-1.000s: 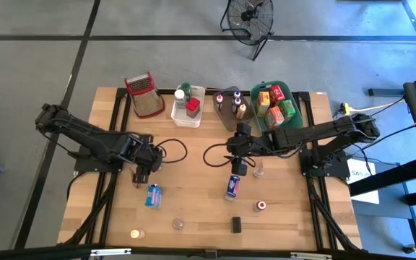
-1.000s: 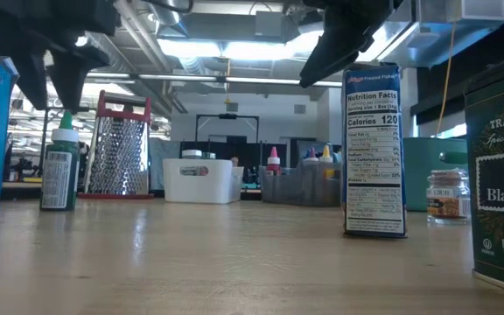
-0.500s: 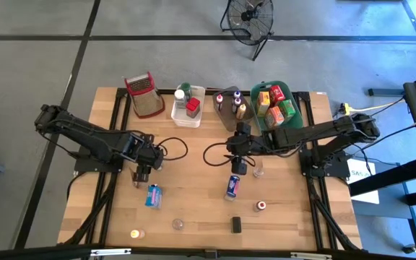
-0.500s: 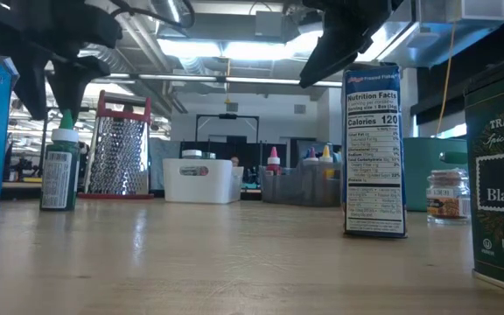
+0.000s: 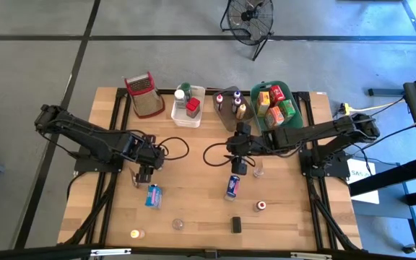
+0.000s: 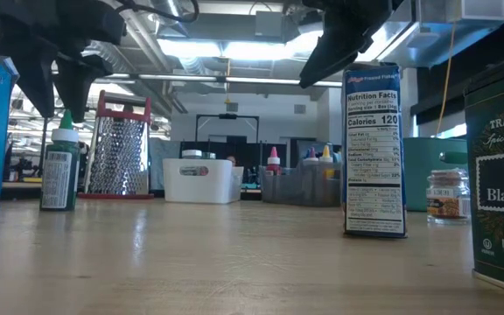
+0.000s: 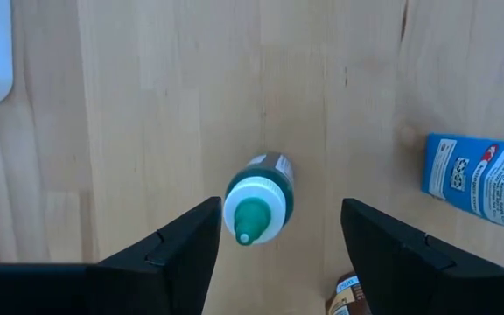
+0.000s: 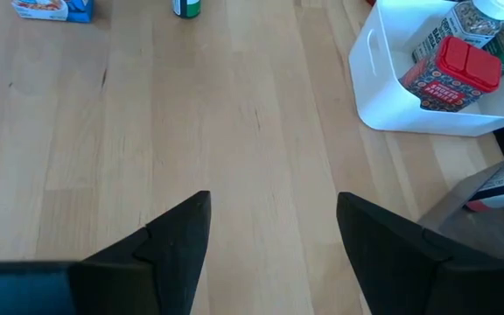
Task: Pick & Place Kitchen Items
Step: Put the green food coloring bottle into the black bin
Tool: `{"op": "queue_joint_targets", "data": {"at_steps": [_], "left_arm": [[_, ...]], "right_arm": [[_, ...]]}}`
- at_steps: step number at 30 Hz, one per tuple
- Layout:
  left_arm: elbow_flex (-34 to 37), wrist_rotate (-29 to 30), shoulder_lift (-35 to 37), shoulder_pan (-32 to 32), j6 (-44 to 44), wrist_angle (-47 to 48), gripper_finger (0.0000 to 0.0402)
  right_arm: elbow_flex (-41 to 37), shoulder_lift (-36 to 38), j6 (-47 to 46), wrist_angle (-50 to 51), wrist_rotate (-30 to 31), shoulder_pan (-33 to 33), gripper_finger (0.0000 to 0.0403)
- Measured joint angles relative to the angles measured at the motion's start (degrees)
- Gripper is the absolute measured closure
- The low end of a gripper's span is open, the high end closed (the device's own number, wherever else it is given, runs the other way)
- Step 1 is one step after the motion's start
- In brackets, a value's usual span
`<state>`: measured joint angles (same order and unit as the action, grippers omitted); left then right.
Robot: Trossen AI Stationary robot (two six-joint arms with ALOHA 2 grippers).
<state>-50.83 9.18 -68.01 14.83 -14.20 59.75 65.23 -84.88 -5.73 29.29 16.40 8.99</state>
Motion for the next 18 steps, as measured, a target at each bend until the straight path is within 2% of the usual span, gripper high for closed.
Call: {"op": "queue_joint_targets", "data": {"at_steps": [18], "left_arm": [[0.0, 1.7, -0.01, -0.02, 0.43, -1.33, 0.0171]], "right_arm": [[0.05, -1.11, 0.84, -1.59, -0.01, -0.05, 0.0153]]}}
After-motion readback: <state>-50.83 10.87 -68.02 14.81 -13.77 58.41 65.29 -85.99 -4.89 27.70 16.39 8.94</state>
